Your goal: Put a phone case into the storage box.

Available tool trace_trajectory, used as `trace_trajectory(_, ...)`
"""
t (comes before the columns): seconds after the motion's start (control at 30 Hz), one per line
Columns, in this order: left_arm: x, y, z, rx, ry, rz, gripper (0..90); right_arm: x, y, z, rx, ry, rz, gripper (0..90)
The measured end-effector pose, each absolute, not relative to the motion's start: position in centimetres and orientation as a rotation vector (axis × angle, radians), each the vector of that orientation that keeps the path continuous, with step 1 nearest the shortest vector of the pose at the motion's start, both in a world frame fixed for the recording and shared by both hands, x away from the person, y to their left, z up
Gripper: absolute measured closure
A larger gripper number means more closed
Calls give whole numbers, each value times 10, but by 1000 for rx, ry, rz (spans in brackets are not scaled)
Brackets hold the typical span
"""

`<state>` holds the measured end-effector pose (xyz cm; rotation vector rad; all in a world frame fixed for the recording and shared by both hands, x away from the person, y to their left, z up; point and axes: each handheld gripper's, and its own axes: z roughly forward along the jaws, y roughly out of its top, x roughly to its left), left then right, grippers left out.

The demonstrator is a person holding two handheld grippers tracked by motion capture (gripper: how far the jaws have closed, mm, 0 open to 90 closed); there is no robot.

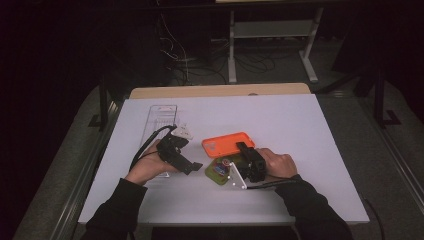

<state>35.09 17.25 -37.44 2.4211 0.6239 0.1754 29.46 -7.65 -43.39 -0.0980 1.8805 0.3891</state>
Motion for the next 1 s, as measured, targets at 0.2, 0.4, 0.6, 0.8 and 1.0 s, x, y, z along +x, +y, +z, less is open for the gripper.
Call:
trace_trajectory(0.2, 351, 173, -375, 2413, 633, 181, 0, 298, -80, -427, -28, 1903, 443, 780)
trace_trajectory(0.4, 352, 172, -376, 2415, 634, 192, 0, 299, -82, -425, 17, 1942, 466, 780)
trace_trajectory(0.6, 353, 170, -377, 2404, 636, 199, 0, 301, -86, -420, 110, 1979, 531, 780)
trace_trajectory(0.8, 352, 169, -376, 2405, 640, 196, 0, 304, -91, -415, 156, 2002, 571, 780)
trace_trajectory(1.0, 351, 169, -376, 2398, 644, 194, 0, 306, -94, -410, 277, 2044, 659, 780)
